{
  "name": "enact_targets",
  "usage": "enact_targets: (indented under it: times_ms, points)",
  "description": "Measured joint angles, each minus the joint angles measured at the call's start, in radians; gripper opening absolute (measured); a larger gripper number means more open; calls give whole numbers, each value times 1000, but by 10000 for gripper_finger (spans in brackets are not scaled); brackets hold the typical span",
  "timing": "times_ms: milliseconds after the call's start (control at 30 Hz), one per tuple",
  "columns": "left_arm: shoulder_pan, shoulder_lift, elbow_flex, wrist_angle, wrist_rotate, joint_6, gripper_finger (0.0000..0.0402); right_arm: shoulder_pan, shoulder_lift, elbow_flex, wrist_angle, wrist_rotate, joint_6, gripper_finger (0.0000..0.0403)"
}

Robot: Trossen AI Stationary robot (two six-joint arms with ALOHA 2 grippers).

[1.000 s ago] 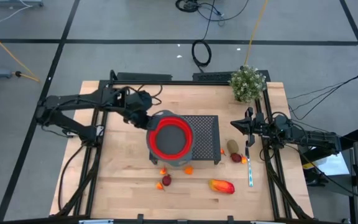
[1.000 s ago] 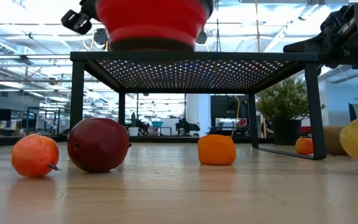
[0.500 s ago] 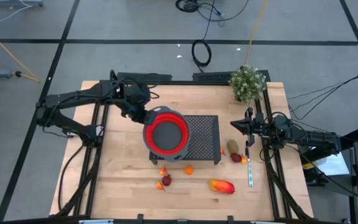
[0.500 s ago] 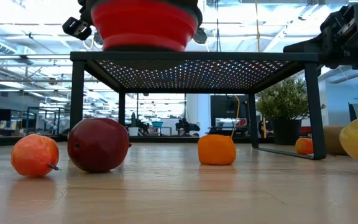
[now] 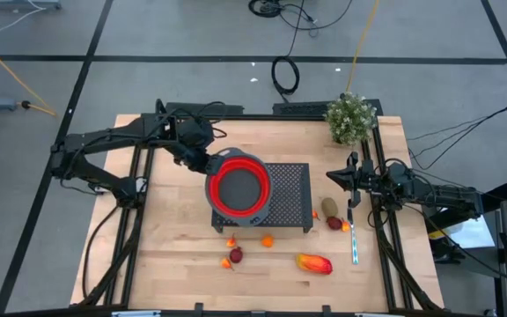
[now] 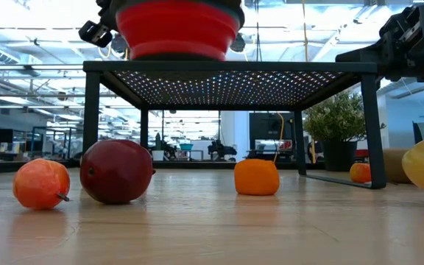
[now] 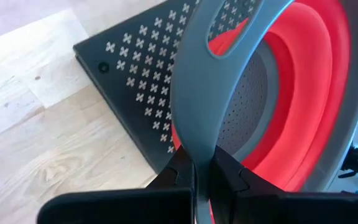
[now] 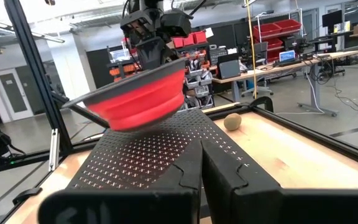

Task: Pick & Place Fruit
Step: Put the red colander on the shelf

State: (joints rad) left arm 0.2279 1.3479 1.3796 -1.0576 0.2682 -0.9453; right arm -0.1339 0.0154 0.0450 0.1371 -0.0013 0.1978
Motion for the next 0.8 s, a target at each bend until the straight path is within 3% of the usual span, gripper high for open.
enact_targets:
  times_ms: [800]
  points:
    - [-13,42,-1,-6,6,1,6,0,0,0,0,0,0,0]
